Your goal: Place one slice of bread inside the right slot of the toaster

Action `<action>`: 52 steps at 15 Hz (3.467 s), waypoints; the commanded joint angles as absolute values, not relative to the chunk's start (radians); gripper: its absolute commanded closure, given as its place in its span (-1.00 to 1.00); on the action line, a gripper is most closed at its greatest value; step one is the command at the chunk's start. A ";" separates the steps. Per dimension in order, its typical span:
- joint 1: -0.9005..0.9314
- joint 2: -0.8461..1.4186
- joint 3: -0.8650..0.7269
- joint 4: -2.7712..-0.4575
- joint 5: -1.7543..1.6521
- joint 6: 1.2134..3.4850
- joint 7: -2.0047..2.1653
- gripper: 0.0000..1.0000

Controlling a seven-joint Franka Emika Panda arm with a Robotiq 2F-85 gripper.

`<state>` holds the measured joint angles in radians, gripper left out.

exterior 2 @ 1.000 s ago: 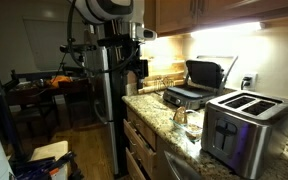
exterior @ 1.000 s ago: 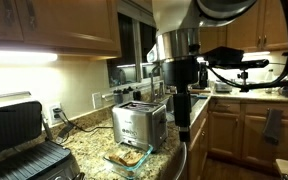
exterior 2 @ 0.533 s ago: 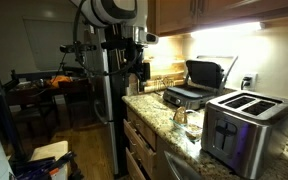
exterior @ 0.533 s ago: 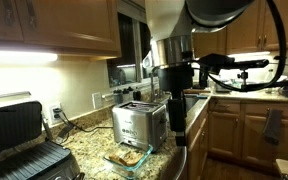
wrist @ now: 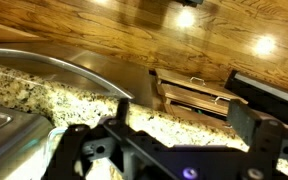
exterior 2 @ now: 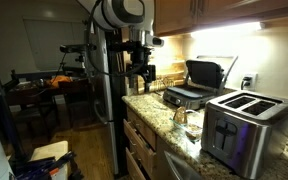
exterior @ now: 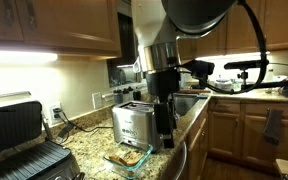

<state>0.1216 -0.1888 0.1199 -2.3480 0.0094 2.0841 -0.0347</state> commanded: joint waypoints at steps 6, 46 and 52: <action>0.122 -0.054 0.128 -2.218 -0.050 2.095 -0.012 -1.00; 0.128 0.461 0.062 -1.746 -0.087 2.057 0.011 -1.00; 0.128 0.497 0.051 -1.704 -0.089 2.048 0.017 -1.00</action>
<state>0.1260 0.4815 0.0574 -1.7355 -0.0796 2.0795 -0.0139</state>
